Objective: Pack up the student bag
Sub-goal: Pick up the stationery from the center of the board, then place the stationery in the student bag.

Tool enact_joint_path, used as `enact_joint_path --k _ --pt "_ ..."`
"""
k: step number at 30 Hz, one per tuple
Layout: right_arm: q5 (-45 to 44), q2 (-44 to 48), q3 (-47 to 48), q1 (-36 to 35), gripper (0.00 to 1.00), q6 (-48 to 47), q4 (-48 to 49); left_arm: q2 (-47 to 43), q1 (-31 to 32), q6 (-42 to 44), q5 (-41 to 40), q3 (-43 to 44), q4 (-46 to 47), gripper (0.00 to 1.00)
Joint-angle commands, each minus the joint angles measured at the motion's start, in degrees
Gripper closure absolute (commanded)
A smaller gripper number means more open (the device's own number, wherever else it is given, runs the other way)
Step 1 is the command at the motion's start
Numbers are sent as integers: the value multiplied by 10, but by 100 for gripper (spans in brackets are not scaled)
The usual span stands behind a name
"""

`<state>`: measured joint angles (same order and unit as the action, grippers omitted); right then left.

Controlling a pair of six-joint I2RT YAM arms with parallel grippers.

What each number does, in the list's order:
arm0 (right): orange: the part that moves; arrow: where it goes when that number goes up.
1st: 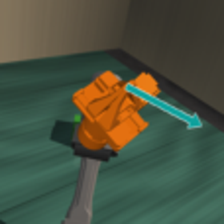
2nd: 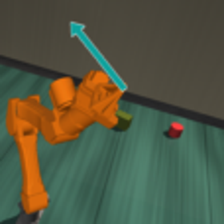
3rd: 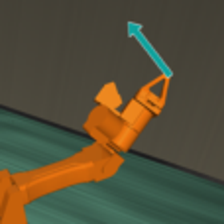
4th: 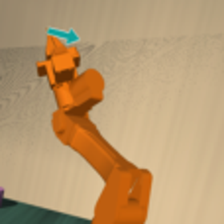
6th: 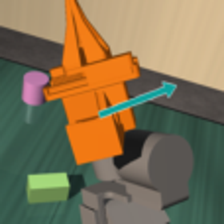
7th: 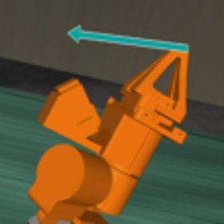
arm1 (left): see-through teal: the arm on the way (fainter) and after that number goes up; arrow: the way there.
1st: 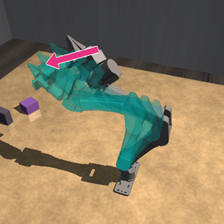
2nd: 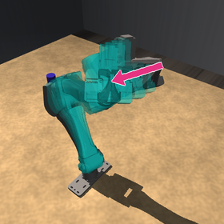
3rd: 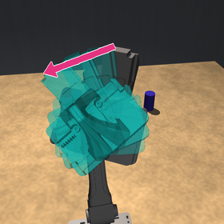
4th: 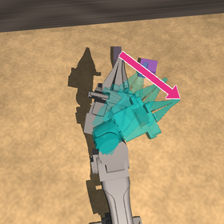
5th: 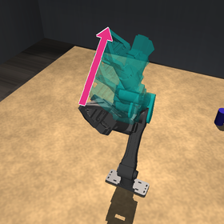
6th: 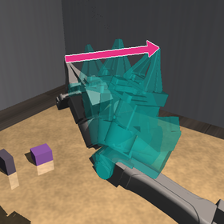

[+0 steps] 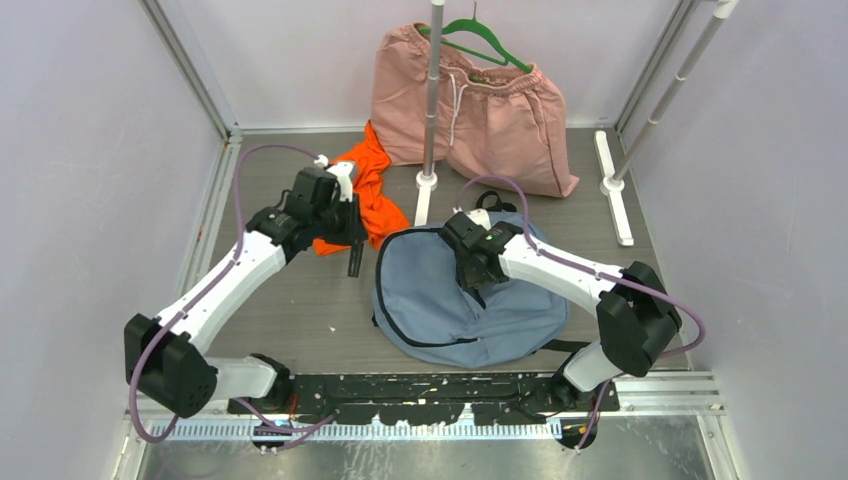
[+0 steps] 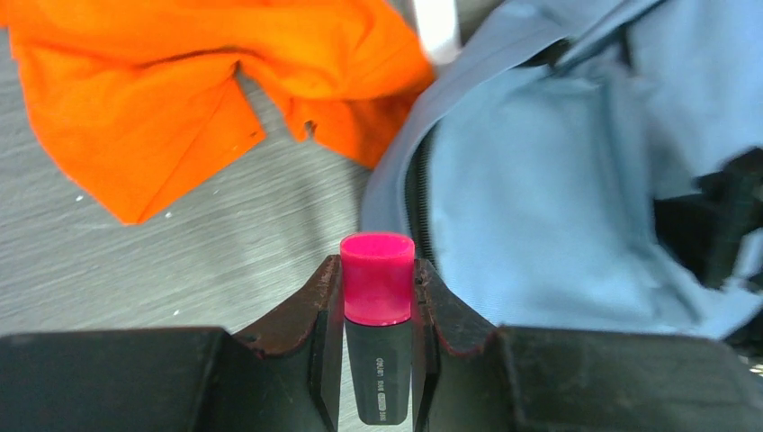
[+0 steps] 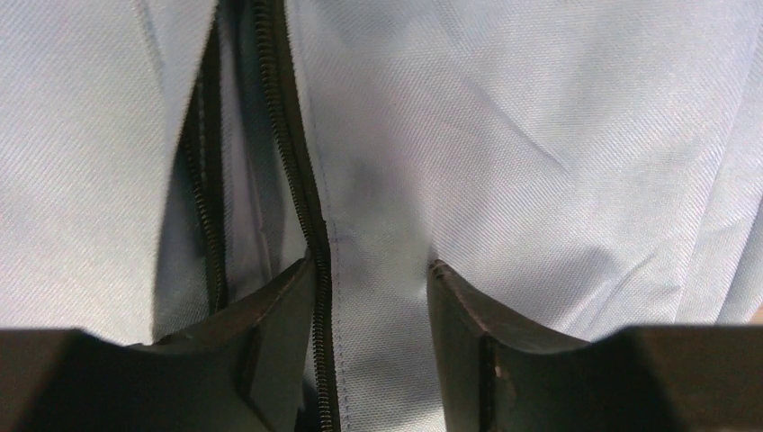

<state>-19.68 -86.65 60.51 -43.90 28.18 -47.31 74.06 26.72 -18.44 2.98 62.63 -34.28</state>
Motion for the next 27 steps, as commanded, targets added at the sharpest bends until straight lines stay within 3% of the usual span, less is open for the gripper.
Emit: enact_joint_path --k 1,7,12,18,27 --pt "-64 -8 -15 6 50 29 -22 -26 0 -43 83 47 16 100" --pt "-107 18 -32 23 75 50 -21 -31 9 -93 135 68 48 100" --pt "-112 58 -20 28 99 47 -16 -18 57 -129 130 77 84 100" --pt "-119 134 -11 28 99 54 -7 28 119 -221 126 66 182 100" --pt "-104 222 -32 29 99 79 22 159 154 -407 140 54 316 100"
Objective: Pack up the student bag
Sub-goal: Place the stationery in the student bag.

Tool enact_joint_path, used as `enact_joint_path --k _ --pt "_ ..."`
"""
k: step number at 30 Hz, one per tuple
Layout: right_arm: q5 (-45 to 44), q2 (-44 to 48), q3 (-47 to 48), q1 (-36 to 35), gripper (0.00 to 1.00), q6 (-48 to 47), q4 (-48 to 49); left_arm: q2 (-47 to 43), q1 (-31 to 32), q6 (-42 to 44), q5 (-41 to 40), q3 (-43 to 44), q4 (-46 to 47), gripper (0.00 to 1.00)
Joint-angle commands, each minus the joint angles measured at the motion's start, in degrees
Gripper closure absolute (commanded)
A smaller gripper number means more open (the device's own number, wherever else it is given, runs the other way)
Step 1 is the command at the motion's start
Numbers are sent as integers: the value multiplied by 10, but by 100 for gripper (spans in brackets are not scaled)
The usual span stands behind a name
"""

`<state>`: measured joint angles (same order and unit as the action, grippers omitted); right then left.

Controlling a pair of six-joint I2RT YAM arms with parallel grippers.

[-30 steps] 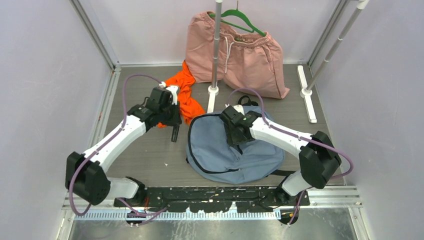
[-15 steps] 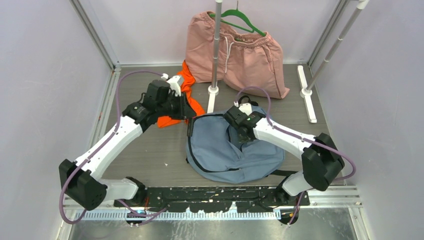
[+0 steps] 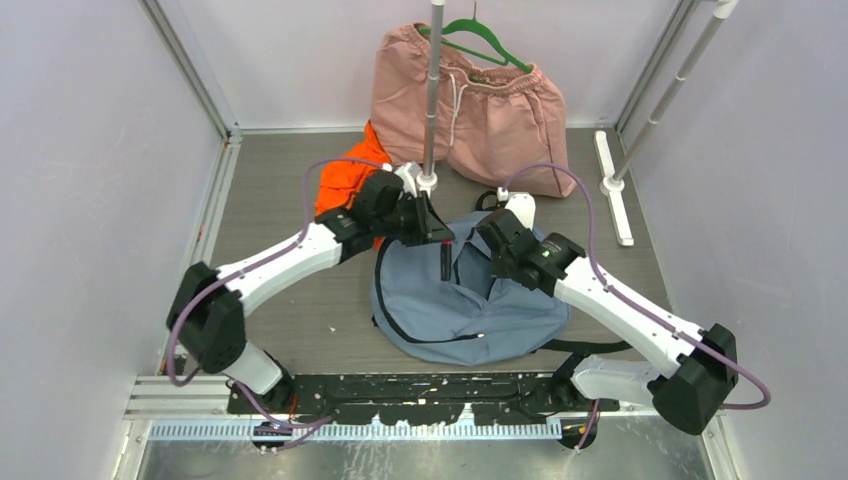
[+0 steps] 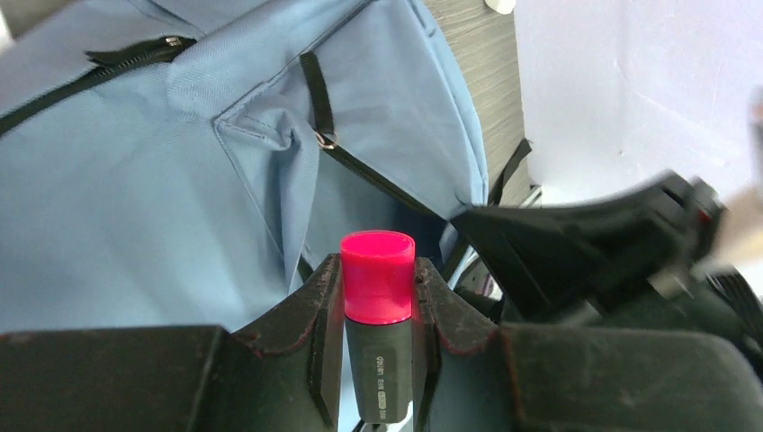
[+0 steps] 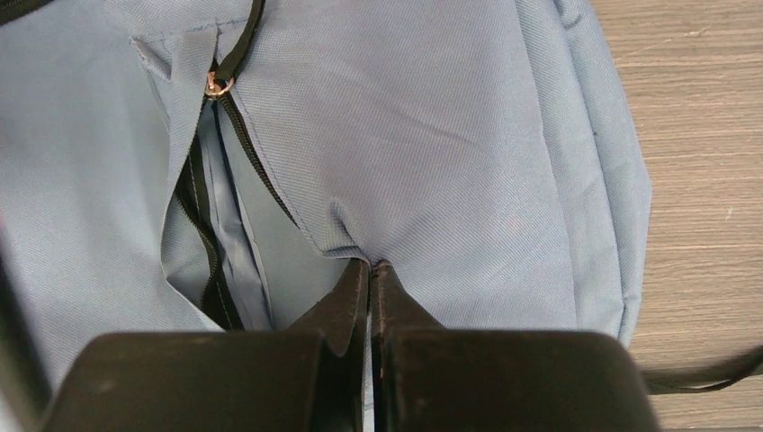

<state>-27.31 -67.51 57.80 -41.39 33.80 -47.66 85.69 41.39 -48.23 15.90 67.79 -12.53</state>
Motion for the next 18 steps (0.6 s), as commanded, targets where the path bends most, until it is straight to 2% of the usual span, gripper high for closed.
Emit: enact_joint_path --k 1,3,10,15,18 --pt "-29 36 -8 4 99 27 27 64 9 -129 16 1 118 100" --pt "-28 41 -13 4 99 31 28 93 19 -162 23 3 149 100" --pt "-24 41 -14 4 99 34 26 175 71 -228 0 26 162 100" --pt "-18 47 -14 4 99 34 25 202 80 -242 -12 30 173 100" --pt "-17 48 -15 4 99 33 24 222 86 -238 7 36 207 99"
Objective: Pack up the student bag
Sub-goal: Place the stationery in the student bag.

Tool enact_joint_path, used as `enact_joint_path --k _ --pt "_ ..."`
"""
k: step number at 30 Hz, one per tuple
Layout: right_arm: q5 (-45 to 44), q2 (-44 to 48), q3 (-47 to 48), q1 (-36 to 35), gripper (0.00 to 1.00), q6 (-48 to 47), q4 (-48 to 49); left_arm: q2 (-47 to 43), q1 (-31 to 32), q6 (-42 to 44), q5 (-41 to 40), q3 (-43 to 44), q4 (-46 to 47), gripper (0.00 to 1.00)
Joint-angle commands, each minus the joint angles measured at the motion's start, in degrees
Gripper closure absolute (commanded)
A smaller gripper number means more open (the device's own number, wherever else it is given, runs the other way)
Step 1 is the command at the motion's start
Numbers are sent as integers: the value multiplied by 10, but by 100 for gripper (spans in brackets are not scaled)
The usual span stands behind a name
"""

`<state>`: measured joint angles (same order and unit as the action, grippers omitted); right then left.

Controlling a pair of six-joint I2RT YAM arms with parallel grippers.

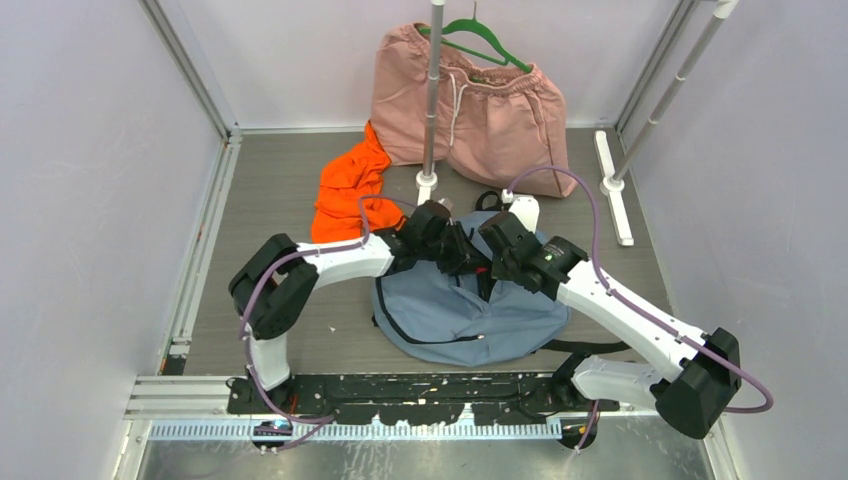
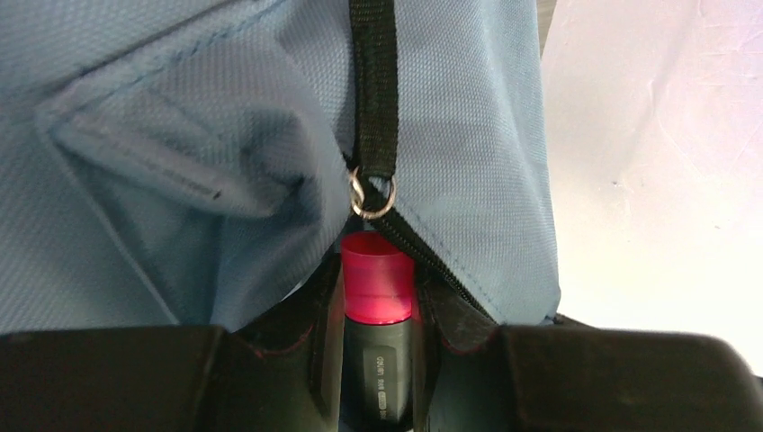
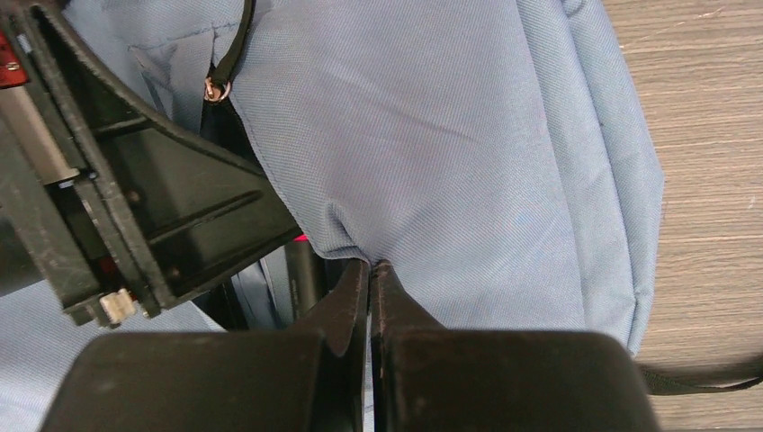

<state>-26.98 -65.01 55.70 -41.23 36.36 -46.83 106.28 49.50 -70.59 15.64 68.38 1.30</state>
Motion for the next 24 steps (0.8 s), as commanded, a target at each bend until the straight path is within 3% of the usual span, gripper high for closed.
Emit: enact_joint_path --k 1,2,4,7,8,9,13,17,18,21,22,24 --pt "-20 24 6 3 99 8 16 19 6 -16 16 31 74 89" --pt "-19 26 6 3 99 8 15 17 7 -13 20 29 75 74" --pt "-18 27 5 2 99 9 15 0 10 1 12 20 72 58" --pt "-17 28 4 3 99 8 16 -33 11 28 5 9 41 49" --pt "-16 27 3 2 99 7 17 -43 11 35 7 5 25 37" --pt "-14 26 3 2 99 6 17 -54 11 40 11 0 17 32" --pt "-2 19 -1 2 99 2 24 -101 11 58 44 -22 -17 31" --pt "36 21 -31 3 99 -1 48 -152 8 124 61 -10 -98 43" --pt "60 23 -48 3 95 0 65 -162 3 134 53 -6 -124 45" --pt "147 17 -77 2 51 4 104 -180 -28 138 43 -11 -140 46" --pt "151 15 -75 1 44 6 106 -180 -40 131 42 -13 -140 45" --pt "130 18 -60 3 40 1 102 -171 -62 128 44 -8 -139 41"
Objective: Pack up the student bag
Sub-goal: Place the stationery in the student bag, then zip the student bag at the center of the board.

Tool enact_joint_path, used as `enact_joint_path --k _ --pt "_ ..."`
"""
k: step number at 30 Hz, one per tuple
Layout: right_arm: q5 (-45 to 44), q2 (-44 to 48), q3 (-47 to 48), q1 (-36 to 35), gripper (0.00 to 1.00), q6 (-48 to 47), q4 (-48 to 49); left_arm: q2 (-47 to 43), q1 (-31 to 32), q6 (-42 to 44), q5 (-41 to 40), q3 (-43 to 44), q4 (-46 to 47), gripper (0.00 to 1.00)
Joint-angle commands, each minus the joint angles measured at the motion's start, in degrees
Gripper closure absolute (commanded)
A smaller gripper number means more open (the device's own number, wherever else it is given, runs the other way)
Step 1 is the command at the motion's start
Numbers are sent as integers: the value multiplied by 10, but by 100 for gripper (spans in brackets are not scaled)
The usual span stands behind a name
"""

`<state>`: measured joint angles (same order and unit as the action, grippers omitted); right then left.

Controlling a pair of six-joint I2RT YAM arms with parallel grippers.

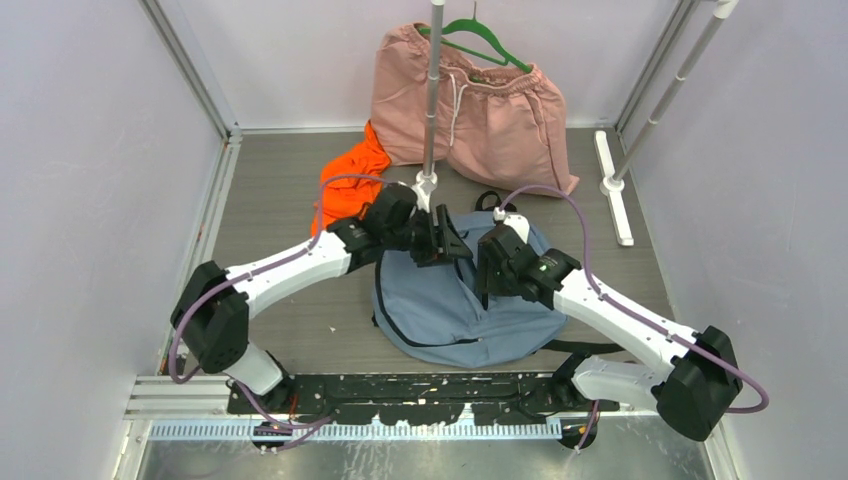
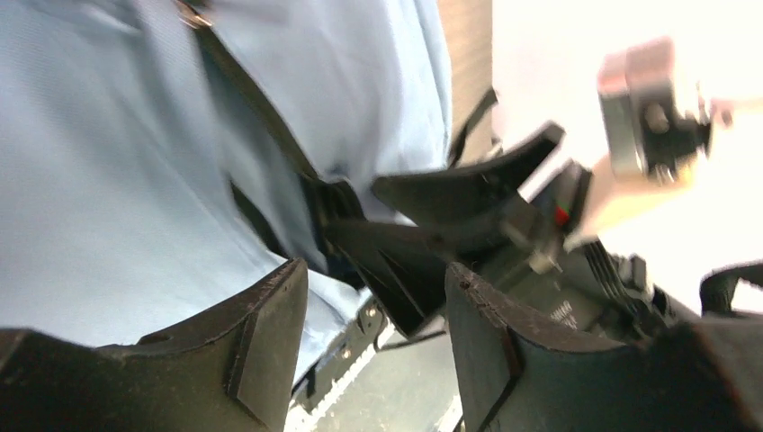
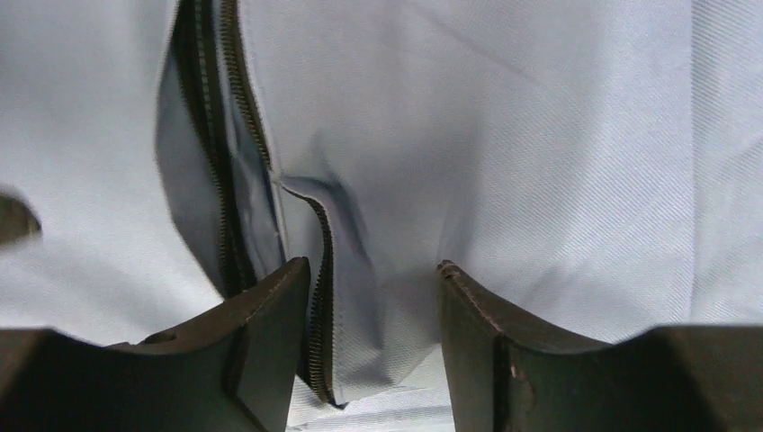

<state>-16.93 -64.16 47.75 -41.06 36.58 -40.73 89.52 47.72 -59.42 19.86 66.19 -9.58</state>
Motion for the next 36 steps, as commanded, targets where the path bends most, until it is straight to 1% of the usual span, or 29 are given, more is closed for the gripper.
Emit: enact_joint_path --k 1,4,6,8,10,12,13,15,18,23,27,30,34,36 --pt "14 14 31 1 40 -10 41 5 -52 19 -2 22 -36 40" --pt "-19 7 72 11 40 -31 47 40 -69 32 -11 51 -56 41" --pt "-13 -15 102 32 43 -31 53 64 -79 26 -4 68 -54 44" --pt "14 -37 119 59 47 -20 74 86 -88 12 6 80 -43 47" --pt "57 -82 138 87 51 -3 97 106 -96 19 24 93 -28 49" --pt "81 -131 174 110 58 24 100 128 -103 37 50 122 -48 49" --pt "89 -154 187 119 59 41 99 136 -105 42 54 129 -61 50" --pt "122 -192 199 138 58 76 109 134 -108 43 57 121 -61 50" --pt "193 -230 190 160 55 121 153 119 -111 37 51 94 -45 50" --pt "233 -285 181 167 57 154 194 111 -114 27 56 69 -31 50" --pt "245 -299 171 167 62 163 220 114 -114 22 63 60 -22 50" --pt "249 -307 174 167 64 162 210 120 -115 21 66 58 -18 50" --pt "248 -305 147 167 64 180 232 126 -117 15 69 57 -7 50" --pt "248 -307 141 167 66 184 234 128 -117 13 70 56 -3 50"
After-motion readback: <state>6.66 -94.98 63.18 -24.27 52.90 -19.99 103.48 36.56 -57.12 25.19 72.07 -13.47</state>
